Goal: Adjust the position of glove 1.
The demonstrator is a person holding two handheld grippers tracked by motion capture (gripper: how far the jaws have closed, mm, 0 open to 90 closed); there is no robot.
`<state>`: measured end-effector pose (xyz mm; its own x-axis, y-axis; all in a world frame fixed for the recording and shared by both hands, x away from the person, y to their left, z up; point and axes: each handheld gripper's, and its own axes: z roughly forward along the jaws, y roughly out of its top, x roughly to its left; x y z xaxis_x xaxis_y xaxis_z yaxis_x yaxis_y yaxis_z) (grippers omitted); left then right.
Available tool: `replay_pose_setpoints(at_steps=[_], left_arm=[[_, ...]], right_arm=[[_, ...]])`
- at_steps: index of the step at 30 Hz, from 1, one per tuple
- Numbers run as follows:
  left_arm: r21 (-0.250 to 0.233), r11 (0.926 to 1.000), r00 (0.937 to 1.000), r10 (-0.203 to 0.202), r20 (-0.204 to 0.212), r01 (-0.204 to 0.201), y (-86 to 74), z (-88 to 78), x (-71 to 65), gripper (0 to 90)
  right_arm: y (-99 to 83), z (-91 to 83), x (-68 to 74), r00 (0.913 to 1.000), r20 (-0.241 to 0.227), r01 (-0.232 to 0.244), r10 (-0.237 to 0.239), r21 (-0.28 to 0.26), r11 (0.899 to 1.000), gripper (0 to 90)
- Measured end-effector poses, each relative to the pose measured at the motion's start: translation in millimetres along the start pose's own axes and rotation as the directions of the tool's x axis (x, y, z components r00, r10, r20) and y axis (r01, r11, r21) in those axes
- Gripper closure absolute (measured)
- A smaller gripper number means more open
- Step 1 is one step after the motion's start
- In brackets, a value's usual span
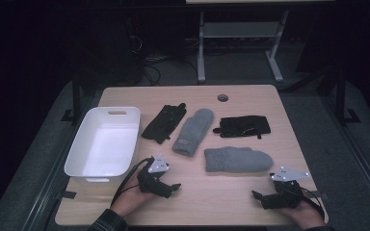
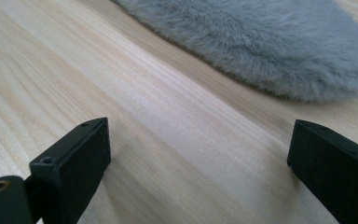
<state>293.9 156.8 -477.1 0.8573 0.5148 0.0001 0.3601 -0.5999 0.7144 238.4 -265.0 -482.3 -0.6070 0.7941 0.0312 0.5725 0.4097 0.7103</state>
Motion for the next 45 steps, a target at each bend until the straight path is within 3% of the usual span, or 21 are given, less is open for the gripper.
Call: replay_pose_setpoints(at_steps=[3,6,8,11,12,13,16,17,19,21,24,33,45], left_arm=[[-0.001,1.0,1.0,0.0,0.0,0.0,0.0,0.1,0.0,11.9],[-0.002,1.0,1.0,-0.001,0.0,0.001,0.0,0.1,0.0,11.9],[0.0,1.0,1.0,0.001,0.0,-0.001,0.1,0.0,0.1,11.9],[0.0,1.0,1.0,0.002,0.0,-0.002,0.1,0.0,0.1,11.9],[0.0,1.0,1.0,0.002,-0.001,-0.002,0.1,0.0,0.1,11.9],[0.0,1.0,1.0,0.002,-0.001,-0.002,0.1,0.0,0.1,11.9],[0.001,1.0,1.0,0.002,-0.001,-0.002,0.1,-0.1,0.1,11.9],[0.0,1.0,1.0,0.002,-0.001,-0.002,0.1,-0.1,0.1,11.9],[0.0,1.0,1.0,0.001,0.0,-0.001,0.0,0.0,0.1,11.8],[-0.006,1.0,1.0,-0.005,0.001,0.005,-0.1,0.3,-0.4,11.9],[-0.012,0.9999,1.0,-0.005,-0.001,0.005,-0.2,0.6,-0.5,11.9],[-0.008,1.0,1.0,-0.001,-0.001,0.001,-0.3,0.2,-0.6,11.9],[-0.001,1.0,1.0,-0.002,0.003,0.002,-0.6,-0.9,-1.4,11.8]], right_arm=[[1.4,-1.3,0.4,1.0,0.001,-0.006,0.006,0.019,1.0,7.4],[5.9,-6.2,0.8,0.9999,-0.015,-0.004,0.005,0.051,0.999,19.0],[11.5,-9.7,-0.5,0.9989,-0.032,-0.032,0.035,0.086,0.996,27.6],[15.8,-13.9,0.5,0.999,-0.037,-0.022,0.024,0.067,0.998,33.7],[19.9,-18.8,3.5,0.9987,-0.047,-0.019,0.021,0.044,0.999,43.7],[19.9,-18.8,3.5,0.9987,-0.047,-0.019,0.021,0.044,0.999,43.7],[27.6,-23.7,7.1,0.9974,-0.071,-0.011,0.011,0.002,1.0,57.1],[34.3,-23.4,8.8,0.9968,-0.079,-0.011,0.01,-0.009,1.0,67.8],[38.0,-21.9,9.5,0.9962,-0.086,-0.017,0.017,-0.001,1.0,71.9],[48.5,-14.9,9.7,0.9955,-0.091,-0.024,0.026,0.018,1.0,85.2],[55.1,-9.0,10.1,0.9948,-0.094,-0.036,0.039,0.03,0.999,89.5],[89.4,15.2,21.9,0.9879,-0.154,0.013,-0.014,-0.002,1.0,89.8],[123.8,53.2,34.6,0.9783,-0.204,0.038,-0.039,-0.004,0.999,89.8]])
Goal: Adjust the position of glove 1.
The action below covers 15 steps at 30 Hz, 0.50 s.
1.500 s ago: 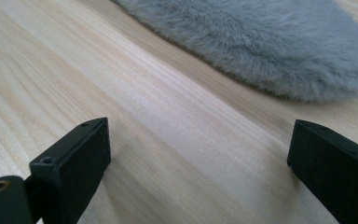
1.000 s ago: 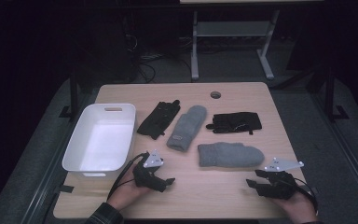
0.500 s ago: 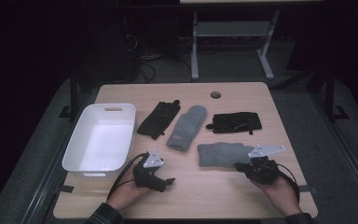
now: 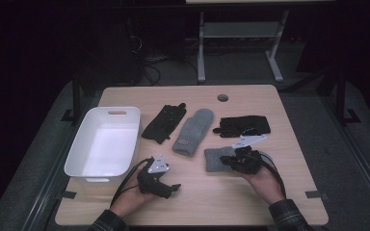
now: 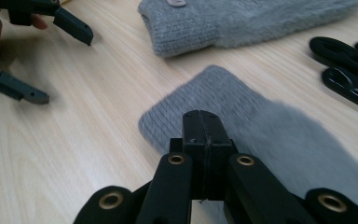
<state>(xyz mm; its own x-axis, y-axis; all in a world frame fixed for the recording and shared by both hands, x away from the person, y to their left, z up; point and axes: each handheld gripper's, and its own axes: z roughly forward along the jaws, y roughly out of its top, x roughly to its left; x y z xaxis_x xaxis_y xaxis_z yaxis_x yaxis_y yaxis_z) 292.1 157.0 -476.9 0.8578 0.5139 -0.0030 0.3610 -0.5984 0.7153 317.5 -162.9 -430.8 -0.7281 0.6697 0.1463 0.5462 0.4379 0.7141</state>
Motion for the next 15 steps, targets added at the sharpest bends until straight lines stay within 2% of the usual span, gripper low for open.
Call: replay_pose_setpoints(at_steps=[4,7,10,15], left_arm=[[-0.003,1.0,1.0,0.004,-0.001,-0.004,-0.2,0.1,0.2,11.9],[-0.003,1.0,1.0,0.004,-0.001,-0.004,-0.2,0.1,0.2,11.9],[-0.003,1.0,1.0,0.004,-0.001,-0.004,-0.2,0.2,0.2,11.8],[-0.004,1.0,1.0,0.002,0.0,-0.002,-0.3,0.2,0.0,11.9]], right_arm=[[6.1,11.8,0.5,0.9999,0.0,0.015,-0.015,0.007,1.0,89.8],[9.8,19.2,-1.3,1.0,-0.004,0.009,-0.009,0.004,1.0,89.8],[10.8,31.9,-2.0,0.9999,0.002,0.012,-0.012,0.043,0.999,89.9],[9.0,33.4,0.9,0.9995,-0.007,0.032,-0.031,0.072,0.997,89.9]])
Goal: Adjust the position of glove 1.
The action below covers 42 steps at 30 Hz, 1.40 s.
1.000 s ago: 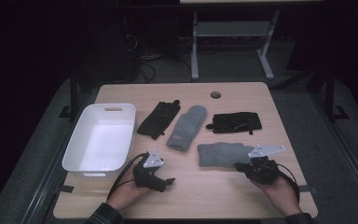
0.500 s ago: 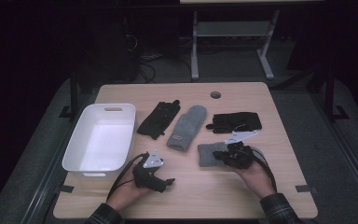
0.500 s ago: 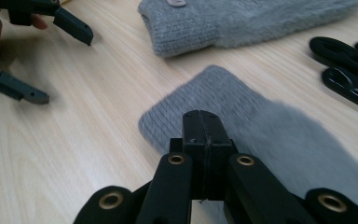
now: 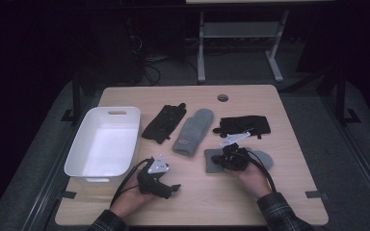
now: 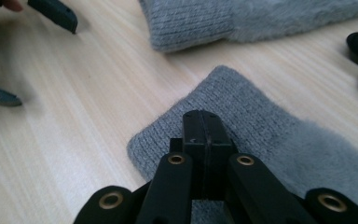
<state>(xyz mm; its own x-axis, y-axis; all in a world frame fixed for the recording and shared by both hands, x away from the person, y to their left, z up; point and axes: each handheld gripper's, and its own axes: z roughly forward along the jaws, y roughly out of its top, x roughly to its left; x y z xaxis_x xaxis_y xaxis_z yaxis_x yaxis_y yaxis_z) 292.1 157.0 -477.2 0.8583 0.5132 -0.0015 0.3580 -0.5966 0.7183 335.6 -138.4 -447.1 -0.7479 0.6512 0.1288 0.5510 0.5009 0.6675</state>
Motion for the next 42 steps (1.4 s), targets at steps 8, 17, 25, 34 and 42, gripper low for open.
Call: replay_pose_setpoints(at_steps=[8,17,25,34,42], left_arm=[[0.001,1.0,1.0,0.001,0.0,-0.001,0.1,-0.1,0.0,11.9],[-0.002,1.0,1.0,-0.003,0.002,0.003,-0.1,0.1,-0.2,11.9],[-0.009,0.9999,1.0,-0.007,0.0,0.007,-0.3,0.7,-0.4,11.9],[-0.005,1.0,1.0,-0.004,0.0,0.004,-0.3,0.4,-0.3,11.9],[-0.005,1.0,1.0,-0.003,0.0,0.003,-0.3,0.4,-0.2,11.9]], right_arm=[[-7.0,-5.2,6.5,0.9993,-0.03,0.023,-0.022,0.021,1.0,89.9],[-22.8,-20.1,19.2,0.9978,-0.047,0.047,-0.046,0.031,0.998,89.9],[-36.5,-32.4,25.2,0.996,-0.077,0.049,-0.047,0.036,0.998,89.8],[-63.6,-51.4,32.8,0.9942,-0.087,0.07,-0.064,0.07,0.995,89.8],[-69.1,-79.3,20.5,0.9996,-0.011,0.024,-0.025,-0.035,0.999,89.8]])
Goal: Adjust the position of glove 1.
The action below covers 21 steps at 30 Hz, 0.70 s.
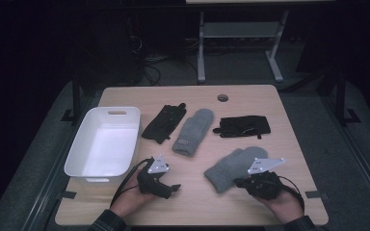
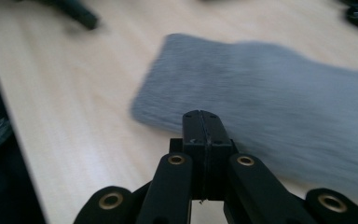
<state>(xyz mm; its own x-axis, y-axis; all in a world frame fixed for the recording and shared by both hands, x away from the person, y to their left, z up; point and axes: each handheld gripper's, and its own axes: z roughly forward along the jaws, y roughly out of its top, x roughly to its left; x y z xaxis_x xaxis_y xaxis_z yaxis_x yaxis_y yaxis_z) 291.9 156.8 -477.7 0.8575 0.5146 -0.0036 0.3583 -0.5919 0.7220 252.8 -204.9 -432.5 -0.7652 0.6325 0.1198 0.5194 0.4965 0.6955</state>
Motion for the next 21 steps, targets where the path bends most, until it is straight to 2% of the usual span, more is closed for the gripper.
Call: replay_pose_setpoints(at_steps=[1,2,4,7,8,9,10,11,12,13,16,21], left_arm=[[0.0,1.0,1.0,0.0,0.0,0.0,0.0,0.0,0.0,11.9],[0.0,1.0,1.0,0.0,0.0,0.0,0.0,0.0,0.0,11.9],[0.0,1.0,1.0,0.001,0.0,-0.001,0.0,0.0,0.1,11.9],[0.0,1.0,1.0,0.001,0.0,-0.001,0.0,0.0,0.1,11.9],[0.0,1.0,1.0,0.0,0.0,0.0,0.0,0.0,0.1,11.9],[0.0,1.0,1.0,0.0,0.0,0.0,0.0,0.0,0.1,11.9],[0.0,1.0,1.0,0.001,0.0,-0.001,0.0,0.0,0.1,11.9],[0.0,1.0,1.0,0.0,0.0,0.0,0.0,0.0,0.0,11.9],[0.0,1.0,1.0,0.0,0.0,0.0,0.0,0.0,0.0,11.8],[0.001,1.0,1.0,-0.002,0.001,0.002,0.2,-0.2,-0.1,11.8],[0.0,1.0,1.0,-0.002,0.0,0.002,0.1,0.0,-0.1,11.8],[0.001,1.0,1.0,-0.001,0.0,0.001,0.1,-0.1,0.0,11.9]], right_arm=[[-1.0,-2.1,-5.7,0.9998,0.022,-0.006,0.006,-0.004,1.0,89.8],[-1.0,-2.1,-5.7,0.9998,0.022,-0.006,0.006,-0.004,1.0,89.8],[-3.2,-6.0,-17.4,0.9978,0.052,-0.041,0.042,-0.015,0.999,89.8],[-5.1,-12.5,-38.5,0.989,0.117,-0.086,0.09,-0.034,0.996,89.8],[-4.8,-16.8,-54.1,0.9786,0.166,-0.114,0.121,-0.054,0.992,89.8],[-4.5,-18.7,-62.6,0.9721,0.185,-0.133,0.144,-0.069,0.989,89.8],[-4.5,-18.7,-62.6,0.9721,0.185,-0.133,0.144,-0.069,0.989,89.8],[-4.6,-20.0,-71.7,0.9653,0.208,-0.146,0.158,-0.073,0.987,89.8],[-4.9,-20.5,-88.3,0.9503,0.248,-0.173,0.188,-0.08,0.982,89.8],[-4.9,-20.5,-88.3,0.9503,0.248,-0.173,0.188,-0.08,0.982,89.8],[-6.0,-16.0,-115.0,0.9262,0.283,-0.235,0.249,-0.082,0.968,89.8],[-7.3,-6.9,-124.7,0.9194,0.287,-0.263,0.269,-0.061,0.963,89.8]])
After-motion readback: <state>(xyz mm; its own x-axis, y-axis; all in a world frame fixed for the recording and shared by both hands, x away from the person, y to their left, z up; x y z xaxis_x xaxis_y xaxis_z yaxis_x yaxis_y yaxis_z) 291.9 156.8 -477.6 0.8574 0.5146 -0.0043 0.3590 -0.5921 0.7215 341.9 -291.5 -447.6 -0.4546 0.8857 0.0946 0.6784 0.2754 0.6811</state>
